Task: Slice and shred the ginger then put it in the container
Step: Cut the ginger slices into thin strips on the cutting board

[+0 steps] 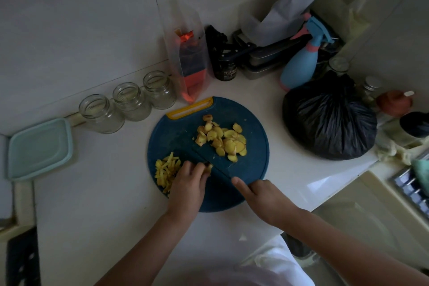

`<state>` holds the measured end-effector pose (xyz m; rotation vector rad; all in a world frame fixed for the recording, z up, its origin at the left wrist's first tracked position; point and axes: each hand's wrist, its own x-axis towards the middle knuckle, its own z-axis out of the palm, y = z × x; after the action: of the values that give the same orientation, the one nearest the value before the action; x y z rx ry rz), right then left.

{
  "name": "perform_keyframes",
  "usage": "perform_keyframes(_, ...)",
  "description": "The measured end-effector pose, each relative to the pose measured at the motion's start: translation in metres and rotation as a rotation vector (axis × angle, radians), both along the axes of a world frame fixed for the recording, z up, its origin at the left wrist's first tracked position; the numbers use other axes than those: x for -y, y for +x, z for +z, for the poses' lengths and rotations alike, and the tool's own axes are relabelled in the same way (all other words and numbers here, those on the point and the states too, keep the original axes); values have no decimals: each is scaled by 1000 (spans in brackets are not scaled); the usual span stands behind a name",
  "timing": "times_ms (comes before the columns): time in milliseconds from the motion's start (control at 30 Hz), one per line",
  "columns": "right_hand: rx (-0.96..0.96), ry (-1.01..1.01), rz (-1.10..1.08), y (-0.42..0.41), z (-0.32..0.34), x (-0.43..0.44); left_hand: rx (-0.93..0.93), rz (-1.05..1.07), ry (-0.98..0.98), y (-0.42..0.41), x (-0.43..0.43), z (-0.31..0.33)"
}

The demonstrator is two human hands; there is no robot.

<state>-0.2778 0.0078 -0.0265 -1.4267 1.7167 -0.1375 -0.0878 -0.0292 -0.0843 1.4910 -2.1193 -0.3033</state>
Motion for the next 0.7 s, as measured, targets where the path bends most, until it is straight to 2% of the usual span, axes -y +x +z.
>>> perform_keyframes(200, 19, 42, 1, 1, -1, 1, -15, -27, -13, 1, 0, -3)
perform_keyframes(433, 132, 290, -54, -6, 12, 19, -64, -29, -10, -1, 1, -5)
perform_keyframes(700, 51, 301, 51, 7, 5, 31, -90, -23, 4, 1, 0, -10)
